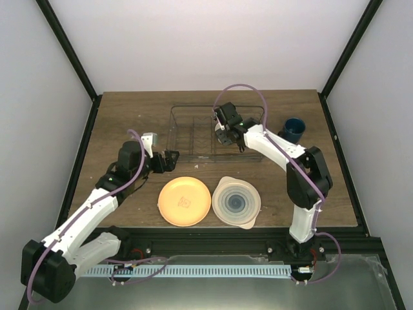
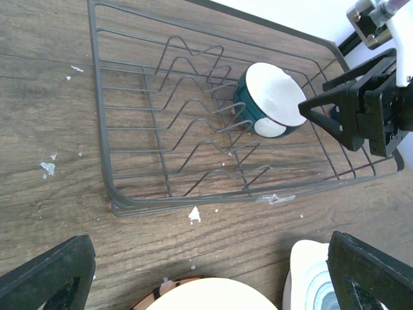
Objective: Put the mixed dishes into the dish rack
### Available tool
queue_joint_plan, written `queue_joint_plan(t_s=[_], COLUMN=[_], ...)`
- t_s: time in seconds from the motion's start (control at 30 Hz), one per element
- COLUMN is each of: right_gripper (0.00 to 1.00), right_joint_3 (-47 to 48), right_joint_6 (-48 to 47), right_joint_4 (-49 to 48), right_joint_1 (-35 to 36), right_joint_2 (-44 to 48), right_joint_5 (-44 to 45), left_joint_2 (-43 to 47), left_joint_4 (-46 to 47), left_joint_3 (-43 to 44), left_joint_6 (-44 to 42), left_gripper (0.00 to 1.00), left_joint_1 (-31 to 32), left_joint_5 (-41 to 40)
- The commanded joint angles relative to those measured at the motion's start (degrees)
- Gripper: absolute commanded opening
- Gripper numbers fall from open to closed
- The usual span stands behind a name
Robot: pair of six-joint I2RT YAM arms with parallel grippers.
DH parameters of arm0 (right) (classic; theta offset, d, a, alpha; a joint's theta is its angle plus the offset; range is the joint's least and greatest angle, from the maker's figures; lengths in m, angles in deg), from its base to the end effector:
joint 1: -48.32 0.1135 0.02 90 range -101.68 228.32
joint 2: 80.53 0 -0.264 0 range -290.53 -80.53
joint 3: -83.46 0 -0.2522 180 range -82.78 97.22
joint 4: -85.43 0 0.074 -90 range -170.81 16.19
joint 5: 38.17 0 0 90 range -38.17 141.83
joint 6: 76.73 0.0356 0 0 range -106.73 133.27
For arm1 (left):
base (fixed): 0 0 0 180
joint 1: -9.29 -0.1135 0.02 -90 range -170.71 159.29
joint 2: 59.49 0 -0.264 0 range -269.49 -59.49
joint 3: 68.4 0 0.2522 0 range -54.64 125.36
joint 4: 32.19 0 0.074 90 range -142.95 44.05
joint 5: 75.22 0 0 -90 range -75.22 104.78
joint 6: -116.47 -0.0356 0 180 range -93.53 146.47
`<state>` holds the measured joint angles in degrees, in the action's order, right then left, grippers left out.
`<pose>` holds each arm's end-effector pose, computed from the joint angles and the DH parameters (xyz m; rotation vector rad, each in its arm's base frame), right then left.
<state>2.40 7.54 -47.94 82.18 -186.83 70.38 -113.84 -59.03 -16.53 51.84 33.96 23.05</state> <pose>0.3448 0.2177 0.2474 -0.7077 2.3503 -0.1947 0.1917 -0.0937 0.2636 0.0777 2.1480 -0.6723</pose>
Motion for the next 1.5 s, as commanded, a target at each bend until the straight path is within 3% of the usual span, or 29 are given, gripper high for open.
queue_joint_plan(t_s=[0.0, 0.1, 0.23, 0.43, 0.6, 0.93, 1.17, 1.47], right_gripper=[0.52, 0.56, 0.64, 0.66, 0.65, 0.62, 0.62, 0.63], right_joint_3=[0.7, 2.1, -3.5, -8.3, -13.1, -18.0, -18.9, -19.4], right_joint_6=[0.9, 9.2, 16.4, 20.1, 20.0, 22.5, 23.5, 23.8], right_joint_4=[0.2, 4.0, 1.9, 5.6, 4.3, 5.2, 7.7, 9.8], right_joint_1=[-0.6, -2.7, -3.4, -3.4, -3.5, -3.5, -3.5, -3.4], right_joint_2=[1.6, 2.6, 10.4, 18.3, 23.6, 31.1, 34.2, 37.0], right_joint_5=[0.7, 2.3, 0.6, 5.6, 3.8, 3.7, 4.6, 4.6], left_joint_2=[-3.0, -9.2, -22.2, -38.5, -49.4, -61.0, -67.4, -72.7], left_joint_4=[0.1, -2.3, -6.6, -8.7, -12.4, -15.5, -18.5, -19.9], left_joint_3=[3.1, 9.9, 22.5, 38.8, 48.9, 62.2, 69.0, 72.3], left_joint_6=[-3.0, -7.1, -11.3, -12.0, -13.3, -17.4, -18.3, -18.9], left_gripper=[1.00, 1.00, 1.00, 1.00, 1.00, 0.90, 0.84, 0.82], left_joint_1=[-0.3, -0.3, -0.3, 1.1, 4.4, 11.0, 11.4, 11.4], left_joint_5=[2.8, 2.0, 2.5, 3.6, 2.0, -0.1, -2.0, -4.6])
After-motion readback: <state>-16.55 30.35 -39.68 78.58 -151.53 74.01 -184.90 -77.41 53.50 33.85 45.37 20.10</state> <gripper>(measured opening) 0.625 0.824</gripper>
